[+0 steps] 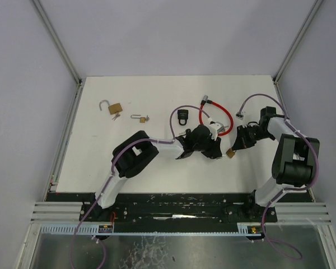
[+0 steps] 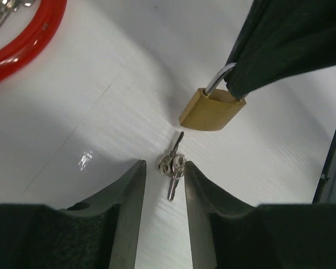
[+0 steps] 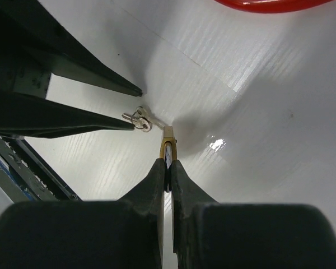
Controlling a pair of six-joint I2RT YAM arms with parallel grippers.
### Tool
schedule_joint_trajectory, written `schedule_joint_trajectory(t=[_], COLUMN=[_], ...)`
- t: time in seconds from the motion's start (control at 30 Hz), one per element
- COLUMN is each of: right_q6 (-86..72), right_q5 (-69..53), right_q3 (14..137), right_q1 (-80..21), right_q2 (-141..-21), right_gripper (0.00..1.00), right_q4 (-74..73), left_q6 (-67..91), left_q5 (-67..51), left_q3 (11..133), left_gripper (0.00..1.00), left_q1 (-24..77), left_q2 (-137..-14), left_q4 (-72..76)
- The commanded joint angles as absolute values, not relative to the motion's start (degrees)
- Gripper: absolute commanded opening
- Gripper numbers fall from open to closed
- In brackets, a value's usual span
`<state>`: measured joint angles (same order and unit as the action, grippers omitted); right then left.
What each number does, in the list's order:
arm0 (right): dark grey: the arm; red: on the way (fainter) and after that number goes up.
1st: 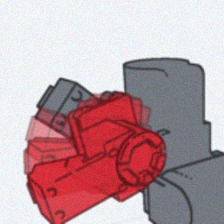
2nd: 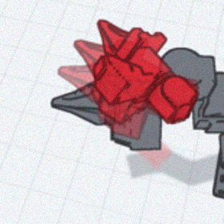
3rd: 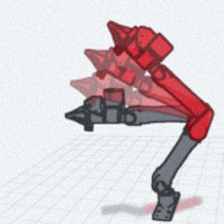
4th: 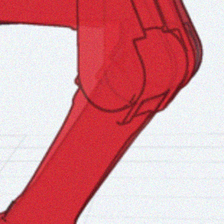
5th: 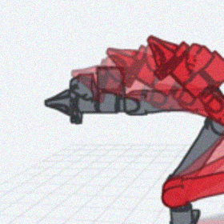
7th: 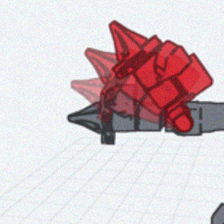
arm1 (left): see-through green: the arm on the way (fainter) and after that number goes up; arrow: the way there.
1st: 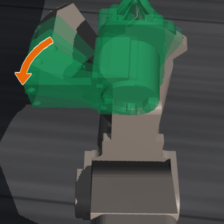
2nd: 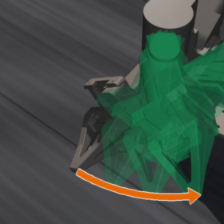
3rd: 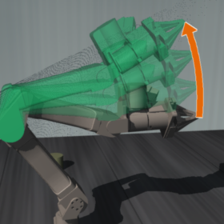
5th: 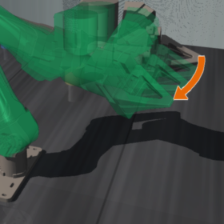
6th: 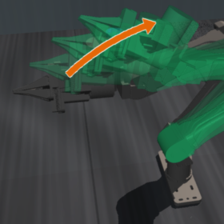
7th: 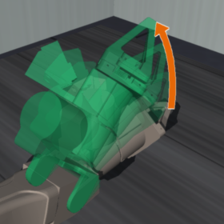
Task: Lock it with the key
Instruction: Place the key at the center of the board, then place the lock at the center of the board.
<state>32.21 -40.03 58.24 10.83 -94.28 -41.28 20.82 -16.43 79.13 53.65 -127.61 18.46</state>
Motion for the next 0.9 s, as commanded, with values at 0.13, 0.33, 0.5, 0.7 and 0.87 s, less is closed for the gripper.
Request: schedule_joint_trajectory(t=[0.13, 0.33, 0.5, 0.7, 0.87], right_q6=[31.03, 30.99, 30.89, 31.12, 33.19], right_q5=[-43.2, -41.41, -36.99, -29.1, -27.51], right_q3=[60.64, 60.61, 61.08, 59.04, 57.0], right_q1=[9.78, 6.25, 5.14, 5.19, 5.17], right_q2=[-98.74, -99.57, -95.82, -84.86, -77.09], right_gripper=[0.07, 0.26, 0.49, 0.59, 0.61], right_q4=[-42.19, -42.07, -40.9, -36.01, -32.97], left_q6=[16.87, 10.14, 8.17, 11.77, 14.45], left_q5=[-10.43, -6.09, -3.29, -6.59, -6.41], left_q3=[69.18, 58.52, 53.98, 57.29, 61.77], left_gripper=[0.35, 0.35, 0.55, 0.76, 0.86], left_q1=[54.32, 54.09, 51.66, 41.76, 33.94], left_q2=[-116.83, -105.68, -96.71, -90.58, -89.6], left_q4=[29.84, 39.74, 43.12, 35.23, 30.13])
